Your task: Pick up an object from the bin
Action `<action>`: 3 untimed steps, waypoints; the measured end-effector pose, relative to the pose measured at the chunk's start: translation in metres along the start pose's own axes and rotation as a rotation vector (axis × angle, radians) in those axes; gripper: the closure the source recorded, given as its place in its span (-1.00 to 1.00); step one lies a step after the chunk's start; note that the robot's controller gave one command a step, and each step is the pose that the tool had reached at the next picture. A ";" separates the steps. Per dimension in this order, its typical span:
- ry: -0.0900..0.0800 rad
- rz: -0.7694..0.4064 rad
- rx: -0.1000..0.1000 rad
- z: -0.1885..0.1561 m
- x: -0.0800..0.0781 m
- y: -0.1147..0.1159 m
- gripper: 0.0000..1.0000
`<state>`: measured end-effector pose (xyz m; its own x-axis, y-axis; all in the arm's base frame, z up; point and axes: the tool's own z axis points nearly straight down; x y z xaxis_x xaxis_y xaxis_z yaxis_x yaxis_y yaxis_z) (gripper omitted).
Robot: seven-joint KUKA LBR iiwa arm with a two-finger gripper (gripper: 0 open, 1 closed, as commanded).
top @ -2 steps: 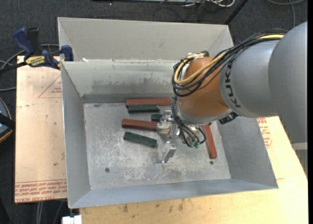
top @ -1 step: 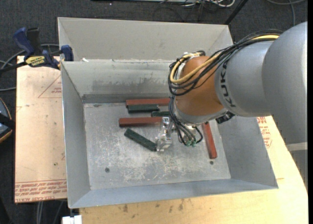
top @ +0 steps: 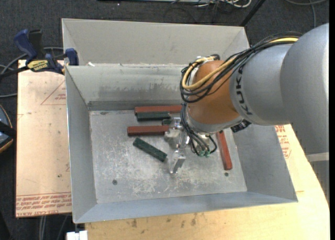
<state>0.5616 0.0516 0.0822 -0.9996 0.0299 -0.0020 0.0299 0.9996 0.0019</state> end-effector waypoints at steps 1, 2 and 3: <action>0.003 0.000 0.000 -0.001 0.000 0.000 1.00; 0.000 0.000 0.000 0.000 0.000 0.000 -1.00; 0.003 0.000 0.000 -0.001 0.000 0.000 1.00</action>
Offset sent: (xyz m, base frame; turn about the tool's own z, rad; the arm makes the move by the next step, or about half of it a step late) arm 0.0000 0.0000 0.0000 0.0000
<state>0.5614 0.0517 0.0829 -0.9996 0.0299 0.0006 0.0299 0.9996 0.0021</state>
